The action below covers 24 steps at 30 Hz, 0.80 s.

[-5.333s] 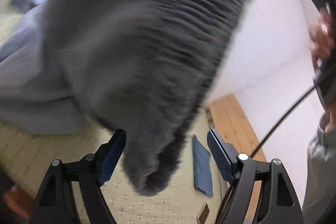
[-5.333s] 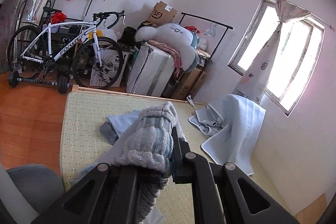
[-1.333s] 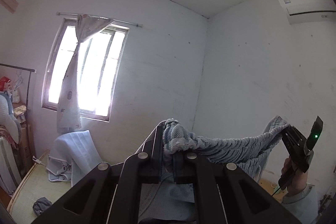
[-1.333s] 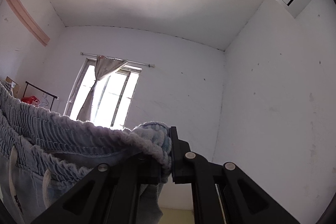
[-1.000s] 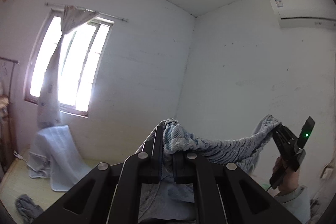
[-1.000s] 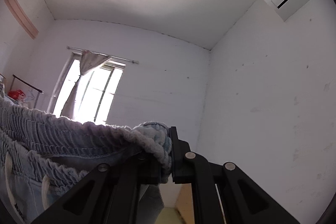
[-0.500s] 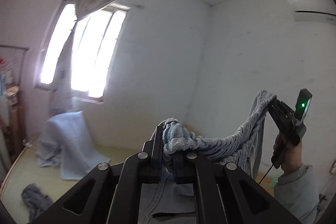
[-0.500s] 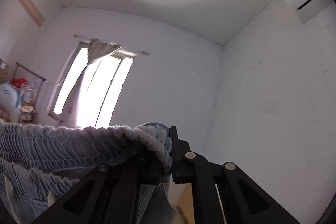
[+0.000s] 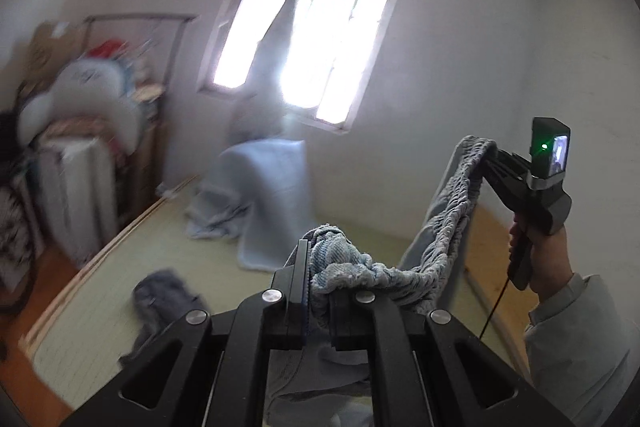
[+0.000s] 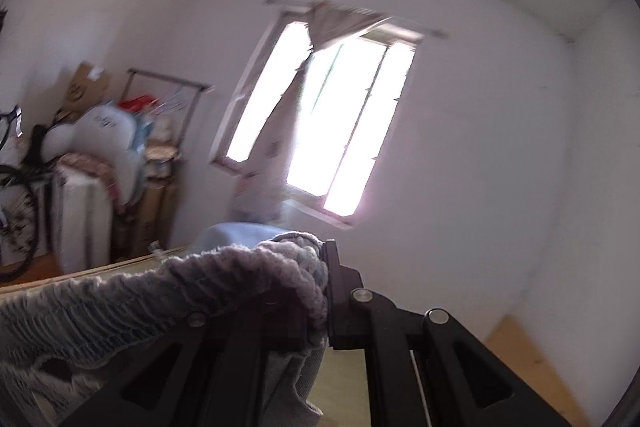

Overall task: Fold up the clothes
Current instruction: 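Lower the held sweatpants toward the bed with both grippers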

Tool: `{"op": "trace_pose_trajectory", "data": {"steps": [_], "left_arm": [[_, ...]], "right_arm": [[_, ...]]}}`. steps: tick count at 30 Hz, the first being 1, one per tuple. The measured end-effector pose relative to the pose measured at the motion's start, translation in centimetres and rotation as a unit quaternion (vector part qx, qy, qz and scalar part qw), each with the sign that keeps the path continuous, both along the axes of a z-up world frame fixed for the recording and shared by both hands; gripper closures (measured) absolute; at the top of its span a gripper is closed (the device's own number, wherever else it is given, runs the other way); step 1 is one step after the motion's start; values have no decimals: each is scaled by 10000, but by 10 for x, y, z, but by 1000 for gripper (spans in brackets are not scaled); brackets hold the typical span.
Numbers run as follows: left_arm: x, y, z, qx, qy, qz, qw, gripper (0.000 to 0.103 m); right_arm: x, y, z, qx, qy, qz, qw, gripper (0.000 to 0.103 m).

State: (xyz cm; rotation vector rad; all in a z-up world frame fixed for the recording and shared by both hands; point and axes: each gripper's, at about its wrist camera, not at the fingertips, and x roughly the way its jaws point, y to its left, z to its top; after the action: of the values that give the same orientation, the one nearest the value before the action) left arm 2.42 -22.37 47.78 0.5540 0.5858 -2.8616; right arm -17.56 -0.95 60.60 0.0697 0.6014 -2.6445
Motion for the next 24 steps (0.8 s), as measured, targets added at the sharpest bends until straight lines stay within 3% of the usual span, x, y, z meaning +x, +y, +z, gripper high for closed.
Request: {"op": "trace_pose_trajectory", "data": {"steps": [5, 9, 16, 24], "left_arm": [[23, -82, -69, 386, -381, 557, 9970, 98], [38, -154, -128, 755, -738, 1091, 9884, 98], [66, -269, -250, 1413, -1376, 1965, 9605, 98], [95, -353, -383, 1917, -1927, 2649, 9252, 97]], "right_arm": [[-22, -139, -84, 439, -382, 520, 9970, 99], [-30, -247, -159, 778, -676, 944, 9902, 99], [-37, -437, -302, 1520, -1042, 1632, 9692, 99], [-28, -576, -460, 2347, -1368, 2068, 9399, 98]]}}
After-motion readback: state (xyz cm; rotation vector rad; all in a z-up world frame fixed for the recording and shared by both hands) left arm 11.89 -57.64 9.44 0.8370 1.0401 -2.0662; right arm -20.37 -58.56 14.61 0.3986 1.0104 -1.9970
